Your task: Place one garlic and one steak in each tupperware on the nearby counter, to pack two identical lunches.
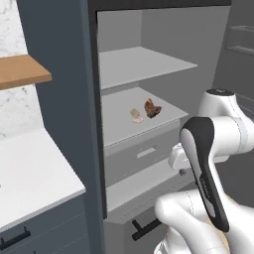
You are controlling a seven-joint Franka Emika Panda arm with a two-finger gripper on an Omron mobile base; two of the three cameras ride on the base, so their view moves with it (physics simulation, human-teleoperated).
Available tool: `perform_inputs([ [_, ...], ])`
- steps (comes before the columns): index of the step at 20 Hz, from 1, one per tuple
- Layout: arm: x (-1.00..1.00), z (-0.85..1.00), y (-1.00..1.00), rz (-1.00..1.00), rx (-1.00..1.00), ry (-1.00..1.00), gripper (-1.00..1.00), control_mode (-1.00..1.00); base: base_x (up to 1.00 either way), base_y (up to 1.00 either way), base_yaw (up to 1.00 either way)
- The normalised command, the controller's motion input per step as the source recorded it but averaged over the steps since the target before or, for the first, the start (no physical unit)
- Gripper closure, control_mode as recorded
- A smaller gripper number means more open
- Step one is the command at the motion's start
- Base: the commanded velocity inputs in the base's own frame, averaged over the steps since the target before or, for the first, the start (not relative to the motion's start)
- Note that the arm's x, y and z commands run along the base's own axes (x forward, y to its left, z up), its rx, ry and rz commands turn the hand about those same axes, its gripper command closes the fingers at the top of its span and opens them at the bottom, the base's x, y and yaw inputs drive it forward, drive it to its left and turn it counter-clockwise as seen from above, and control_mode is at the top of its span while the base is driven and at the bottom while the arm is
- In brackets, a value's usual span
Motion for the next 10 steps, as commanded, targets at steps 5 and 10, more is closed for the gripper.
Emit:
perform_inputs([
  [5,0.00,0.00,0.00,0.00,0.00,0.00,-1.00,1.00,0.26,0.00,0.16],
  [10,0.00,0.00,0.00,0.00,0.00,0.00,-1.00,1.00,0.60,-0.03,0.28],
])
